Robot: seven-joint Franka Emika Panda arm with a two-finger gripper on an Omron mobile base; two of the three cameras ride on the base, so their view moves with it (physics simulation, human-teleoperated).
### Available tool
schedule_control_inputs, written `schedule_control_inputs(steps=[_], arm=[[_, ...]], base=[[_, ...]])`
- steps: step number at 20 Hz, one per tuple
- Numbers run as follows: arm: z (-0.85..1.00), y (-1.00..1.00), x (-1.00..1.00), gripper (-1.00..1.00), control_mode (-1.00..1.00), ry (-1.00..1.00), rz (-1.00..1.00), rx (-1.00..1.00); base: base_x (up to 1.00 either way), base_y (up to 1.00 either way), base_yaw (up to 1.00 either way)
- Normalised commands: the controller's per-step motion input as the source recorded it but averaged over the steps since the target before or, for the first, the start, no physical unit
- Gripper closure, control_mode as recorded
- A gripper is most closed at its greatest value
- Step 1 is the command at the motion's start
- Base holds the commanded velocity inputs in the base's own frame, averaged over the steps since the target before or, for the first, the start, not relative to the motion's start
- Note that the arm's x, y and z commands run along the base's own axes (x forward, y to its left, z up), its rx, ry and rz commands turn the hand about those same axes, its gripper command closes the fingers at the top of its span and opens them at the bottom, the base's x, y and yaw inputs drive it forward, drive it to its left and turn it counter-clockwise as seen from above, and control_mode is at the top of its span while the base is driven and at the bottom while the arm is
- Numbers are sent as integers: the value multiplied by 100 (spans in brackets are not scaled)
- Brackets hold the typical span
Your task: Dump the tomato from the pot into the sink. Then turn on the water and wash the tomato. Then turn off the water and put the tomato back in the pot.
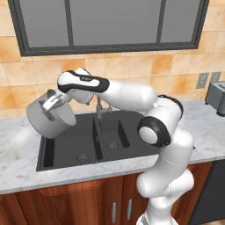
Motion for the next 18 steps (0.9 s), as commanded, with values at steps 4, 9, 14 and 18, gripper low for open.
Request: schedule_control_inputs(steps=[4,9,14,18], arm=[[15,5,73,100,-100,0,0,12],[22,1,67,100,-100,0,-1,12],[33,0,56,100,-100,0,0,21],[52,-4,20,100,-100,0,0,28]], base=[[0,0,0],[0,0,0],[0,0,0],[0,0,0]])
